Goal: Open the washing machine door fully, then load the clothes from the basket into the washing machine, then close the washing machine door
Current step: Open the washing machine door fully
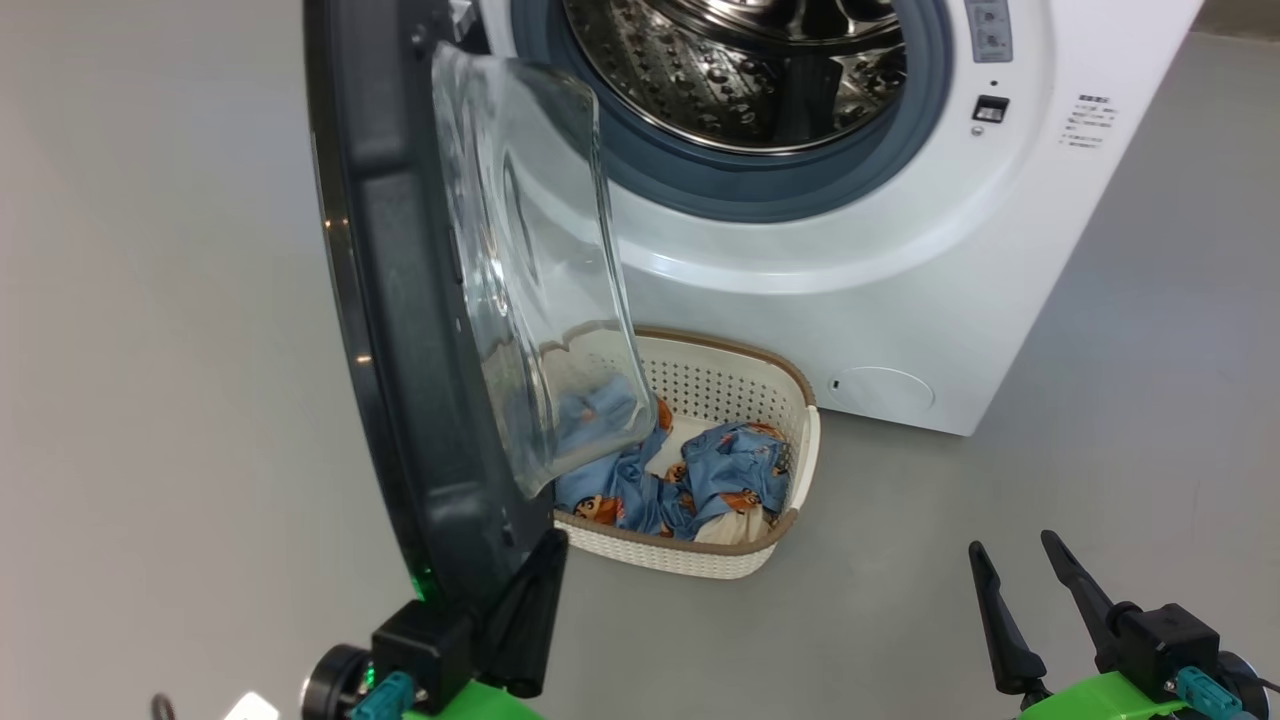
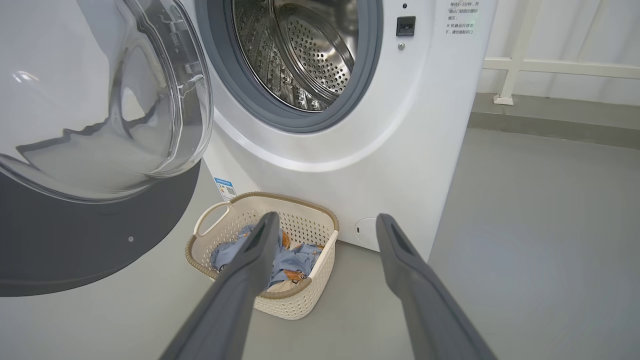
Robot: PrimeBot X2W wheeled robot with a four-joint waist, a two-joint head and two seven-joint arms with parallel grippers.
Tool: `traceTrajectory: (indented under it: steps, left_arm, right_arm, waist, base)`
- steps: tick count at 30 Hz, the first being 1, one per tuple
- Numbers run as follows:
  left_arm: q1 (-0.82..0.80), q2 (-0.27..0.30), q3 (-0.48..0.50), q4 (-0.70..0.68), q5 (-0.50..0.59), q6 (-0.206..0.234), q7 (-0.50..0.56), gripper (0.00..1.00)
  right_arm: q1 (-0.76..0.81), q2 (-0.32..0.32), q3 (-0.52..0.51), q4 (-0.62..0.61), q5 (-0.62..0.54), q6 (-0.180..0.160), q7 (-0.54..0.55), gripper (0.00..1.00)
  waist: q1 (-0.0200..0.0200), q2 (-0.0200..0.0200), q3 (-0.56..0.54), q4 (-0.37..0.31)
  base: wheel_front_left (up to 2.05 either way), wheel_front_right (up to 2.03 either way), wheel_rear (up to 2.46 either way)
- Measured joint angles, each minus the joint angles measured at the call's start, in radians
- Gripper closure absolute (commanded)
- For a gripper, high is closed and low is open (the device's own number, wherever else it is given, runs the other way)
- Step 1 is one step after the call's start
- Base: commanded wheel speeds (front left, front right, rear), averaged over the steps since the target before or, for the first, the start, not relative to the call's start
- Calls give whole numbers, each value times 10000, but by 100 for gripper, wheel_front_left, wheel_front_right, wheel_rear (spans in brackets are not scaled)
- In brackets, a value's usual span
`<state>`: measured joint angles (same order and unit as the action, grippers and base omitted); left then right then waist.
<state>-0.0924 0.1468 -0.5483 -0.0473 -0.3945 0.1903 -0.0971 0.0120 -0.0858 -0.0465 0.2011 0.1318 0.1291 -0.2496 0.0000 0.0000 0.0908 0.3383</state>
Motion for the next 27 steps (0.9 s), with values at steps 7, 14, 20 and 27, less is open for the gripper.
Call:
traceTrajectory:
  steps: [7, 14, 20, 27]
  left_arm:
    - [384, 251, 357, -412, -94, 345, 104, 100]
    - [541, 355, 752, -364, -251, 449, 13, 100]
    - [520, 612, 1218, 119, -454, 510, -268, 100]
    - [261, 629, 1958, 1114, -832, 520, -732, 100]
  right_arm:
    - [24, 2, -8, -2, 2, 2, 0, 0]
    - [59, 0, -17, -2, 2, 2, 0, 0]
    - [55, -21, 79, 25, 2, 2, 0, 0]
    - [1, -194, 299, 13, 2, 2, 0, 0]
  waist:
    - [-1, 0, -62, 313]
    - [0, 0, -155, 649]
    - [0, 0, -154, 870]
    - [0, 0, -2, 852]
  base:
    - [0, 0, 0]
    - [0, 0, 0]
    - [0, 0, 0]
    - [0, 0, 0]
